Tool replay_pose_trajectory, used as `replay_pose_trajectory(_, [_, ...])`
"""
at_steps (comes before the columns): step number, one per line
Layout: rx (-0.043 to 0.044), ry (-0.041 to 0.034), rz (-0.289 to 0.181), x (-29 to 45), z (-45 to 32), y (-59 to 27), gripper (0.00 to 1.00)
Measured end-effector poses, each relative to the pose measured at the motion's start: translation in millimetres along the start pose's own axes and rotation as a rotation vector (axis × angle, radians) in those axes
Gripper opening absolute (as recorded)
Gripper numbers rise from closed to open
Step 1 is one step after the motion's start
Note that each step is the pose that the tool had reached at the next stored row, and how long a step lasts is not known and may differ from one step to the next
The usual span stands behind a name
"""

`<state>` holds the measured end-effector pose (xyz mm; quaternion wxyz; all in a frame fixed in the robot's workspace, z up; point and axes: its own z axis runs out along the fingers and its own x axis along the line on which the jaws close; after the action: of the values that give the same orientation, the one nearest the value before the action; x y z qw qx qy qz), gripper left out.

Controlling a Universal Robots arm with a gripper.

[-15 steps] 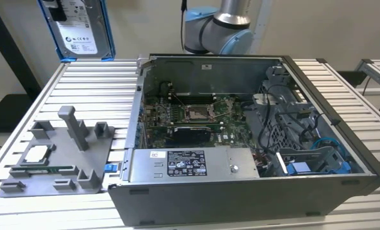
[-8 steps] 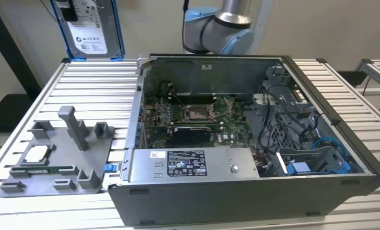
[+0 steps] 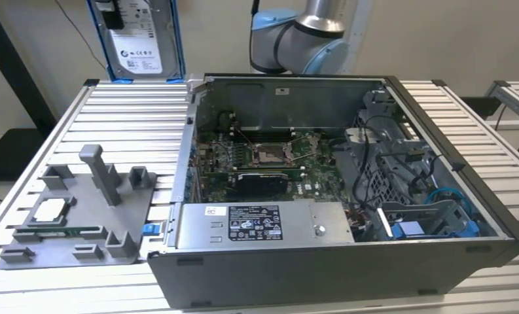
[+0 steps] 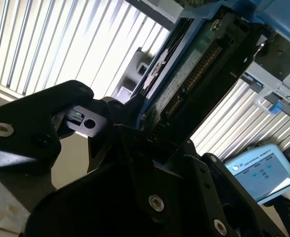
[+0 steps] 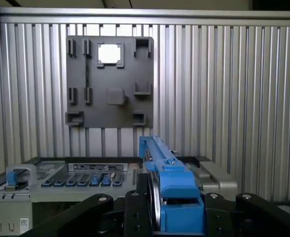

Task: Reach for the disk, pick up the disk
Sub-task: 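Pick up the disk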

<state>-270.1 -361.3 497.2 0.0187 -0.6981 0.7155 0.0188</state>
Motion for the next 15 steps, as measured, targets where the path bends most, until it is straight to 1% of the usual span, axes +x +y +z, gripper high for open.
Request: replay_pose_trajectory(15, [0.0000, 0.0000, 0.000, -1.1, 0.0, -43.5, 0.00])
